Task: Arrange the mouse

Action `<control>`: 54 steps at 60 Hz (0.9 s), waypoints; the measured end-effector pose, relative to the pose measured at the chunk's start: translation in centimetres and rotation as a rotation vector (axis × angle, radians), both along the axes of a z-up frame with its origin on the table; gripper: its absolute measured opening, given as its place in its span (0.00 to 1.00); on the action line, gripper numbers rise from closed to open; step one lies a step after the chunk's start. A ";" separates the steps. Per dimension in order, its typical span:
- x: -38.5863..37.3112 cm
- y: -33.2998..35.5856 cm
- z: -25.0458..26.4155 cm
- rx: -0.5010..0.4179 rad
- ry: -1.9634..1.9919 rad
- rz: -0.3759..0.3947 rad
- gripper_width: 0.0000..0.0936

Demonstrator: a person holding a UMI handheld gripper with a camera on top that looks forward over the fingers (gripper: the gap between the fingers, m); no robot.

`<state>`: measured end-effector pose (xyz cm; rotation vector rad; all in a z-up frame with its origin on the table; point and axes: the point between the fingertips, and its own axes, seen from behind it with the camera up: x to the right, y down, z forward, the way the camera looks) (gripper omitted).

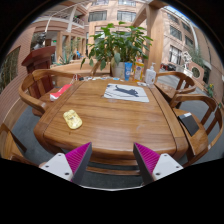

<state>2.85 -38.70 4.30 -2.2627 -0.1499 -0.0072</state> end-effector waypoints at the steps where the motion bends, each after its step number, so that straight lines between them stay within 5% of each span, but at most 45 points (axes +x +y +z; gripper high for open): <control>1: -0.9 0.4 -0.5 -0.003 0.004 0.011 0.91; 13: -10.2 4.6 -3.6 -0.007 0.041 0.145 0.91; 34: -15.9 12.9 -5.6 0.019 0.018 0.178 0.90; 42: -17.1 14.5 -5.8 0.026 0.042 0.176 0.75; 47: -17.8 15.0 -5.8 0.041 0.042 0.184 0.53; 54: -18.1 15.5 -5.8 0.069 0.009 0.163 0.46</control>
